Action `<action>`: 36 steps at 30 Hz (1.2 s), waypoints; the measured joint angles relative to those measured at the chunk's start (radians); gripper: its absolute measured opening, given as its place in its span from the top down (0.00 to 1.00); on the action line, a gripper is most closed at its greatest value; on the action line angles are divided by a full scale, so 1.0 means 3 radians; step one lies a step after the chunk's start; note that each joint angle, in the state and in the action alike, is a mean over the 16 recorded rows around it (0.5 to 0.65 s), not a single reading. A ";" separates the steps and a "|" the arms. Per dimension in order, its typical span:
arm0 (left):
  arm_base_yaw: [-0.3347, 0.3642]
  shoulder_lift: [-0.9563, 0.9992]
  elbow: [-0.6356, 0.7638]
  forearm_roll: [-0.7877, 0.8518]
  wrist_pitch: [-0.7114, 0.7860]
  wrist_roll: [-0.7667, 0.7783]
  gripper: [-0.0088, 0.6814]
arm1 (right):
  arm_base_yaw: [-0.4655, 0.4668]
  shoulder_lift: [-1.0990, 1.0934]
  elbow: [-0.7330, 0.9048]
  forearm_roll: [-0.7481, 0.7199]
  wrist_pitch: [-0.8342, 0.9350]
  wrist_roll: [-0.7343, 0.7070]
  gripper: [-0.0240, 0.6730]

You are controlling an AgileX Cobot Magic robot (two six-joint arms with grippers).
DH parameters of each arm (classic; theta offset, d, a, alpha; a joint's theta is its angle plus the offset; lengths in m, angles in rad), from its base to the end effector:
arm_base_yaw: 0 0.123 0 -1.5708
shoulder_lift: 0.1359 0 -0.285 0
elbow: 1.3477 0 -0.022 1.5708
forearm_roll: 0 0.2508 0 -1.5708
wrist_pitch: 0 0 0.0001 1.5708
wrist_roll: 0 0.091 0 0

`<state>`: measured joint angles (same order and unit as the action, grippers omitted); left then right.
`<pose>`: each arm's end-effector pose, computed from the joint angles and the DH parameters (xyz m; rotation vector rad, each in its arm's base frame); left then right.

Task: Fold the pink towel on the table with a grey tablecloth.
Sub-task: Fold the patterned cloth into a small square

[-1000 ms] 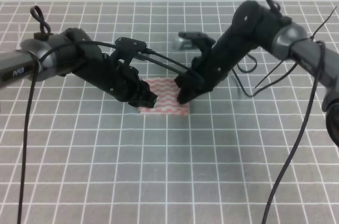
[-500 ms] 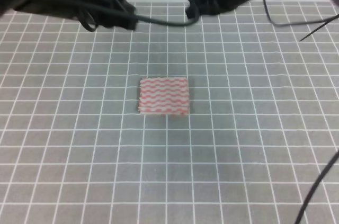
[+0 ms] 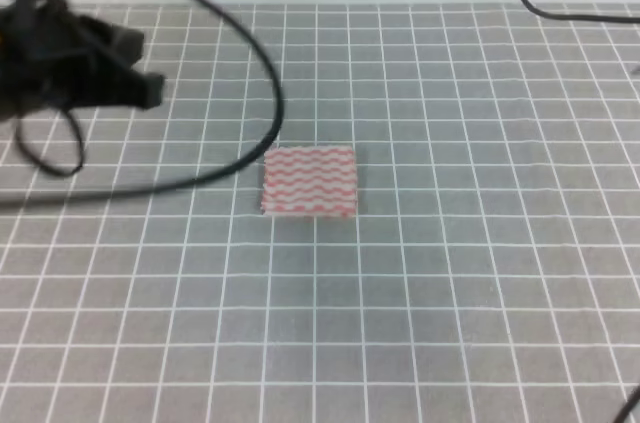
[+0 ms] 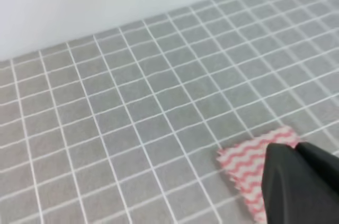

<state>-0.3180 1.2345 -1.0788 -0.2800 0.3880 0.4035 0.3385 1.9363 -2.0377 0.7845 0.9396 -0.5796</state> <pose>0.2599 -0.0956 0.3682 0.5261 1.9478 -0.2166 0.3993 0.1957 0.4005 -0.7560 2.0064 0.8206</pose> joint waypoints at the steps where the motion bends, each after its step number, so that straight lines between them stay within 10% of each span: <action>1: 0.0000 -0.0119 0.0095 0.0001 -0.0023 -0.0030 0.99 | 0.0000 -0.0077 0.0095 0.0027 -0.0058 -0.0029 0.99; 36: 0.0001 -0.2663 0.1875 0.0077 0.0114 -0.0295 0.99 | 0.0000 -0.3626 0.4131 0.0259 -0.2442 -0.0433 0.99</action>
<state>-0.3177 0.4355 -0.5163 -0.2570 0.4222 0.3151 0.3386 0.8484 -0.7985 0.8623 0.2069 -0.7096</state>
